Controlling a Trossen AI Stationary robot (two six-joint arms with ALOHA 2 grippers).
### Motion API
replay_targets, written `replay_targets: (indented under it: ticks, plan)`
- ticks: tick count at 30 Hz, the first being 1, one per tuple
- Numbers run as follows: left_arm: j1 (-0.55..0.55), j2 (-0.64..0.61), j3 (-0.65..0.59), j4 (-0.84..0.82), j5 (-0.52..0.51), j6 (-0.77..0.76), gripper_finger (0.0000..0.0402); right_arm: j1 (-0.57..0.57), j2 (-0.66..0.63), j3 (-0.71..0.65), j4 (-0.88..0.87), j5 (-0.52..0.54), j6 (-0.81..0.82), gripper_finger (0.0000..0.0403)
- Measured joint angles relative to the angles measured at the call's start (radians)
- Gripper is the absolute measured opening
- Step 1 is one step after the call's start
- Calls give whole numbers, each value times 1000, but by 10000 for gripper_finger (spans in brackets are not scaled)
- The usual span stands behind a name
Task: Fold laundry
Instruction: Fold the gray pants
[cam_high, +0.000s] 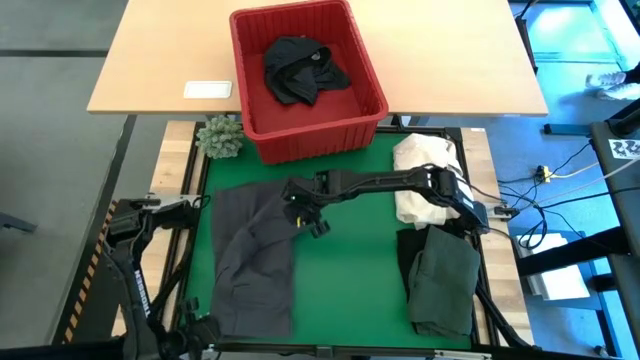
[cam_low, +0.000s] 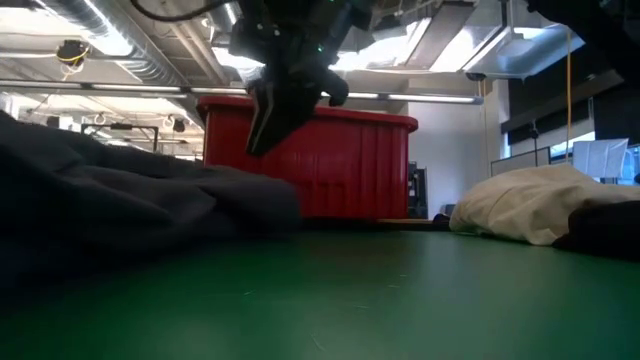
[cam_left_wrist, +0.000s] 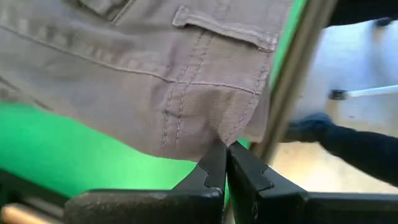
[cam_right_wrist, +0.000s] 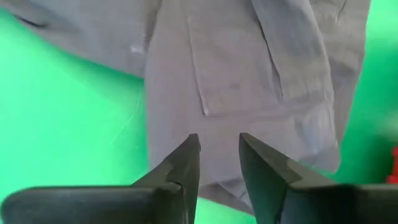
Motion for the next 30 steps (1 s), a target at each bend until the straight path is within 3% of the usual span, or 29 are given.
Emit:
replay_targets:
  ticks: [8,14,19,27,30]
  plan:
    - [17,0,-38,220,-7,84,0,-61,-7,0,-12,-174,58,84]
    - [31,0,-148,401,99,80,1,-57,-59,0,-34,-216,57,64]
    - [30,2,-180,443,108,71,1,-57,-121,0,-54,-295,71,54]
    - [31,2,-179,448,121,62,2,-16,-158,-2,-75,-252,96,39]
    - [43,2,-153,443,203,60,2,32,-168,-2,-83,-168,111,31]
